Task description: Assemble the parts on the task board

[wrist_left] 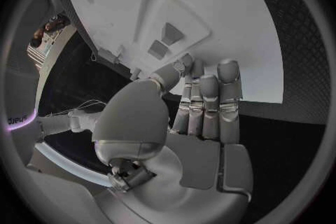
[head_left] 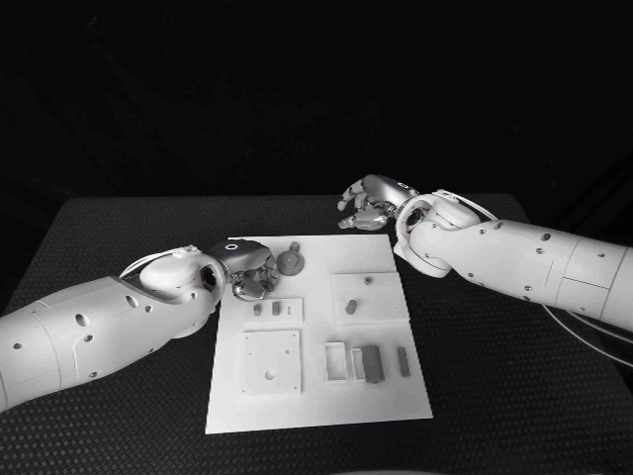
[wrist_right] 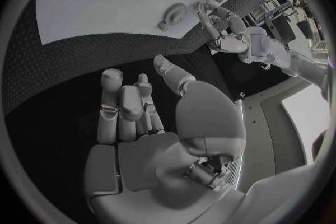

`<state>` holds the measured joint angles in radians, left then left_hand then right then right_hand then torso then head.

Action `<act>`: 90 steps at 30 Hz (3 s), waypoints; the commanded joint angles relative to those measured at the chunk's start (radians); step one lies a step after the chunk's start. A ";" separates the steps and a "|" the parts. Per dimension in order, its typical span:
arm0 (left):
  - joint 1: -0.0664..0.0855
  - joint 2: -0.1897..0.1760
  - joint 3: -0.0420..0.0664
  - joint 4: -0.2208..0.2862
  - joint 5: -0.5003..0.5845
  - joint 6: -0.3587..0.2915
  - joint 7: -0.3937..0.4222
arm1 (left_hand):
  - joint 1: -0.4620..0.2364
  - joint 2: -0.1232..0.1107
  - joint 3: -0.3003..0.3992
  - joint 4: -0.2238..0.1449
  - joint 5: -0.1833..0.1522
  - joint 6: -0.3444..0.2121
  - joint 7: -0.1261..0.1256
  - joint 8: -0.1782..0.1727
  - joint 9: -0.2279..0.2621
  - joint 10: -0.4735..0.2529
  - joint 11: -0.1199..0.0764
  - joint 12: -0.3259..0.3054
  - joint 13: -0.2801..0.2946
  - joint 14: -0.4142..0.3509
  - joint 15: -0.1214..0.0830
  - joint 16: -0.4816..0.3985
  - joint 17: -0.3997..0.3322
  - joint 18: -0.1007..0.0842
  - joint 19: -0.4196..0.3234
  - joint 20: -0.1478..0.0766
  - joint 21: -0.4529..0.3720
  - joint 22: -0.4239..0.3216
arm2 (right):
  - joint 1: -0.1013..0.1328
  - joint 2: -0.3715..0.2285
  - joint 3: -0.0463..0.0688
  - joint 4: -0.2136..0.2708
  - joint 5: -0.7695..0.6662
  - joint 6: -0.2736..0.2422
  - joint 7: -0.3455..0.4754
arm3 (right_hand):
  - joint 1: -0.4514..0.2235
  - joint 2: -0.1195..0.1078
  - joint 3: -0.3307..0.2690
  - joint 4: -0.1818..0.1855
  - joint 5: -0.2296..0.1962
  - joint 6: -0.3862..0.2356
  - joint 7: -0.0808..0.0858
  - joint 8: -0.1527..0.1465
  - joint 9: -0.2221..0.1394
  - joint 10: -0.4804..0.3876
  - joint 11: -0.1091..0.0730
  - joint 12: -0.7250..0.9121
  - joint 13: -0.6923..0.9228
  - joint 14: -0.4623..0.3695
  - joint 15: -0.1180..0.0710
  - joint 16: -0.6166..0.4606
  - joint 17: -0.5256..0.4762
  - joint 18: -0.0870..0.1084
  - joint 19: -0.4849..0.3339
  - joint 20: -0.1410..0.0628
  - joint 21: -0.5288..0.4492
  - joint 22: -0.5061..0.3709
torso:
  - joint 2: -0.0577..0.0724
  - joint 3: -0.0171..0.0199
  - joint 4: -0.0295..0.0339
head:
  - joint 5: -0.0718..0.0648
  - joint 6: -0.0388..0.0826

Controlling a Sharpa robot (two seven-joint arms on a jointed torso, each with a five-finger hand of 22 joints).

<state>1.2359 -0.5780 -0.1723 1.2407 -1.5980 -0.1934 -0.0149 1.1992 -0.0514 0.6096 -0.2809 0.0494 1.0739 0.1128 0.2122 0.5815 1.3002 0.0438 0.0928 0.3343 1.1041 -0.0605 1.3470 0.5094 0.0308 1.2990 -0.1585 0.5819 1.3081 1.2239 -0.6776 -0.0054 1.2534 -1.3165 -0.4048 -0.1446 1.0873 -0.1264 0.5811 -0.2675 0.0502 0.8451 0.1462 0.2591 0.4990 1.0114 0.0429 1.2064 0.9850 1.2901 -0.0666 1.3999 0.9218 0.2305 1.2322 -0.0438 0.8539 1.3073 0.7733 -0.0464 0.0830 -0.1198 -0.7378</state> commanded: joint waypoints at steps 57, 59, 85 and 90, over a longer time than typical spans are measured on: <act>-0.011 -0.017 -0.026 -0.012 -0.003 -0.019 -0.010 | -0.004 -0.065 -0.001 -0.002 0.003 -0.105 0.048 -0.045 -0.028 -0.101 0.041 -0.027 -0.013 -0.034 0.032 0.002 0.010 0.120 -0.027 0.029 0.005 0.022 | 0.000 -0.004 0.000 -0.002 -0.002 0.014 0.009 | -0.009 -0.003 0.000 0.004 0.003 -0.007 0.012 -0.007 -0.002 -0.004 0.002 0.005 -0.003 -0.004 0.001 -0.004 0.002 0.031 0.003 -0.006 -0.004 0.019 | -0.001 -0.0018 0.0013 | -0.002 -0.001; -0.011 -0.018 -0.026 -0.014 -0.003 -0.019 -0.012 | -0.004 -0.069 -0.002 -0.001 0.003 -0.108 0.049 -0.044 -0.028 -0.106 0.042 -0.028 -0.014 -0.035 0.034 0.002 0.011 0.121 -0.028 0.030 0.006 0.022 | 0.000 -0.004 0.000 -0.003 -0.002 0.014 0.009 | -0.009 -0.003 0.000 0.004 0.003 -0.007 0.012 -0.007 -0.002 -0.004 0.002 0.005 -0.003 -0.004 0.002 -0.004 0.002 0.031 0.003 -0.006 -0.004 0.019 | -0.001 -0.0019 0.0017 | -0.002 -0.001; -0.010 -0.091 0.001 -0.036 0.113 -0.127 0.002 | -0.017 -0.106 -0.003 0.016 0.003 -0.156 0.058 -0.047 -0.035 -0.154 0.059 -0.028 -0.017 -0.054 0.051 -0.014 0.006 0.130 -0.047 0.049 -0.006 0.015 | -0.001 -0.029 0.000 0.003 0.031 0.020 0.051 | -0.014 -0.007 -0.002 0.008 0.003 -0.006 0.013 -0.007 -0.002 -0.004 0.002 0.004 -0.004 -0.004 0.002 -0.005 0.001 0.031 0.001 -0.005 -0.005 0.019 | -0.001 -0.0002 0.0005 | -0.007 0.016; -0.009 -0.143 0.044 -0.025 0.367 -0.115 0.016 | -0.038 -0.115 -0.001 0.044 0.002 -0.162 0.066 -0.042 -0.035 -0.155 0.061 -0.025 -0.015 -0.068 0.053 -0.042 -0.008 0.127 -0.067 0.054 -0.029 0.006 | -0.002 -0.069 -0.006 0.030 0.040 0.047 0.106 | -0.014 -0.012 0.004 0.014 0.003 -0.007 0.012 -0.007 -0.002 -0.008 0.001 -0.028 -0.031 -0.009 0.001 -0.014 -0.003 0.031 -0.009 -0.002 -0.009 0.019 | -0.002 0.0002 0.0017 | -0.014 0.024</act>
<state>1.2251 -0.7125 -0.1314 1.2093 -1.4473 -0.3045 -0.0035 1.1653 -0.1635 0.6079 -0.2424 0.0550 0.9179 0.1764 0.1655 0.5472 1.1468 0.1088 0.0647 0.3184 1.0432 -0.0062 1.3137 0.5054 0.0434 1.2430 -0.1030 0.5596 1.3073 1.2225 -0.7367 -0.0085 1.2749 -1.2916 -0.3948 -0.1030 1.0794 -0.1343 0.5832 -0.2569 0.0502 0.8445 0.1457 0.2581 0.4984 1.0115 0.0429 1.1875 0.9594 1.2887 -0.0651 1.3882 0.9205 0.2305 1.2333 -0.0453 0.8487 1.3073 0.7723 -0.0466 0.0839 -0.1294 -0.7182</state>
